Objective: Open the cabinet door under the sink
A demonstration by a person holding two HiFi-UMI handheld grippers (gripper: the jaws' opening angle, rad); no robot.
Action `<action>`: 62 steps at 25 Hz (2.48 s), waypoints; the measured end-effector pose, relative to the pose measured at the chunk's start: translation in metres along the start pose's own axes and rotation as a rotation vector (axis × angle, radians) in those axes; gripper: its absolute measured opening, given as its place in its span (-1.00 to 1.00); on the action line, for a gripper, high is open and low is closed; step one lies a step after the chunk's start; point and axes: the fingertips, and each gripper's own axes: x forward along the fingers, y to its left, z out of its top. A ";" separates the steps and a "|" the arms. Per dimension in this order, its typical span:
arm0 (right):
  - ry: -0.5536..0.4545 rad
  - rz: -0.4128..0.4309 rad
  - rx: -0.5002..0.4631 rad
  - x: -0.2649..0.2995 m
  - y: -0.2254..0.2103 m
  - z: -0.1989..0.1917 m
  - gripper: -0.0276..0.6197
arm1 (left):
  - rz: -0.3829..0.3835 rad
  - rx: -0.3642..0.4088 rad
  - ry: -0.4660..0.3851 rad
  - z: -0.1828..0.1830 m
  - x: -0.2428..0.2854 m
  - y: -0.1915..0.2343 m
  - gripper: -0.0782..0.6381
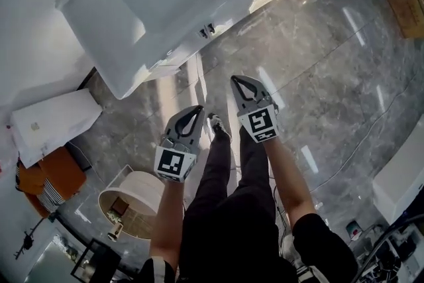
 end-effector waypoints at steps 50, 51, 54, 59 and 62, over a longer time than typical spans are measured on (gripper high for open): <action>0.069 -0.432 0.178 0.236 -0.092 -0.069 -0.62 | -0.095 -0.102 0.100 -0.094 0.054 0.066 -0.73; 0.056 -0.433 0.178 0.235 -0.092 -0.069 -0.62 | -0.090 -0.102 0.097 -0.094 0.054 0.066 -0.73; 0.039 -0.448 0.201 0.231 -0.093 -0.069 -0.63 | -0.064 -0.109 0.102 -0.097 0.054 0.067 -0.73; 0.021 -0.480 0.256 0.208 -0.094 -0.079 -0.63 | -0.042 -0.125 0.122 -0.104 0.054 0.061 -0.73; 0.019 -0.463 0.235 0.193 -0.092 -0.087 -0.63 | -0.033 -0.124 0.127 -0.105 0.059 0.057 -0.73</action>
